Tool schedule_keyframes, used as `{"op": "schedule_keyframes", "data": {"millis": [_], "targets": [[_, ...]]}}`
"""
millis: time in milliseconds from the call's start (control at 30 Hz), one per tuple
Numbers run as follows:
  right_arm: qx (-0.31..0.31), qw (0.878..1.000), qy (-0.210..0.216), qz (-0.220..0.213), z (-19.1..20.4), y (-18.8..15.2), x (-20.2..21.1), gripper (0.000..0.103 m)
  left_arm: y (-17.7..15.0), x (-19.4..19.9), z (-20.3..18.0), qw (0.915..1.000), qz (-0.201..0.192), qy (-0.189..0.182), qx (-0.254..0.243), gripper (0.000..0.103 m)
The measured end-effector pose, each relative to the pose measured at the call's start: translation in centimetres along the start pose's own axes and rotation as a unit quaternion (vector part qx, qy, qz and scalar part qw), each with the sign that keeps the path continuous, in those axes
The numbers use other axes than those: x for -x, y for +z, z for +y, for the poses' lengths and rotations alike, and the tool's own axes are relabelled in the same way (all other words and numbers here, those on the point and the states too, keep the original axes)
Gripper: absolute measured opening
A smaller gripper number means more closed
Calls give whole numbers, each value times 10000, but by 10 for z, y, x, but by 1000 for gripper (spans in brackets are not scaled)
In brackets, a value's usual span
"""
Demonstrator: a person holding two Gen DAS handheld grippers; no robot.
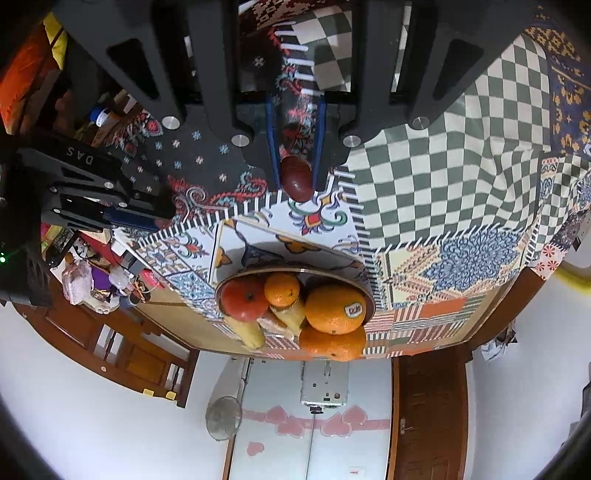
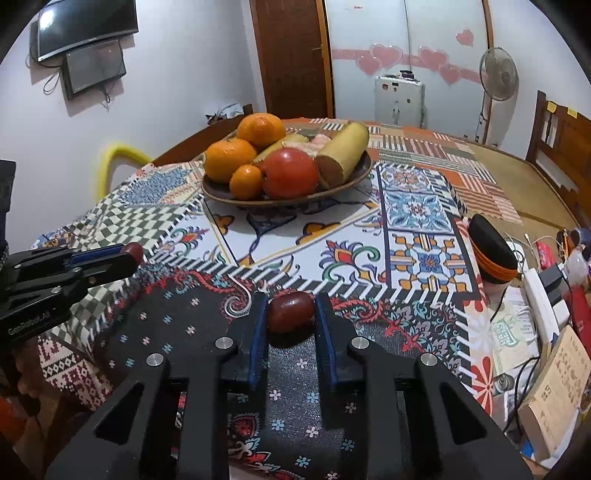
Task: Organize fruits
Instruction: 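Place both plums on the plate, opening both tools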
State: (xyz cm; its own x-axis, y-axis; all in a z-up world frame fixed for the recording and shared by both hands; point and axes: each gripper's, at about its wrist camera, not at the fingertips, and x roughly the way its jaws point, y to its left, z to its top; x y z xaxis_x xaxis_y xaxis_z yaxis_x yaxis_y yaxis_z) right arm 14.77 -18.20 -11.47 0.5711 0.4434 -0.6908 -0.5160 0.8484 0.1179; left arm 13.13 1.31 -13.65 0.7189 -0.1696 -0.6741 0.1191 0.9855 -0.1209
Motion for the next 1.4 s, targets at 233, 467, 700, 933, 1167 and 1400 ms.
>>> {"op": "schedule_keyframes", "data": {"millis": [233, 467, 700, 933, 1167, 1400], "targets": [[12, 9996, 95, -264, 1, 19, 9, 24, 19, 3, -2, 9998, -185, 5, -43, 16], [139, 9986, 144, -484, 3, 45, 8, 24, 42, -1, -3, 9994, -314, 20, -140, 16], [257, 9971, 237, -673, 2, 68, 0, 24, 67, -10, -1, 9987, -472, -12, -215, 16], [403, 9959, 241, -778, 0, 88, -14, 24, 83, -26, 1, 9982, -507, 26, -323, 16], [483, 9958, 245, -743, -1, 98, -31, 24, 88, -47, 4, 9985, -415, 43, -351, 16], [525, 9971, 302, -453, -1, 100, -54, 24, 87, -64, 5, 9990, -258, 22, -377, 16]]}}
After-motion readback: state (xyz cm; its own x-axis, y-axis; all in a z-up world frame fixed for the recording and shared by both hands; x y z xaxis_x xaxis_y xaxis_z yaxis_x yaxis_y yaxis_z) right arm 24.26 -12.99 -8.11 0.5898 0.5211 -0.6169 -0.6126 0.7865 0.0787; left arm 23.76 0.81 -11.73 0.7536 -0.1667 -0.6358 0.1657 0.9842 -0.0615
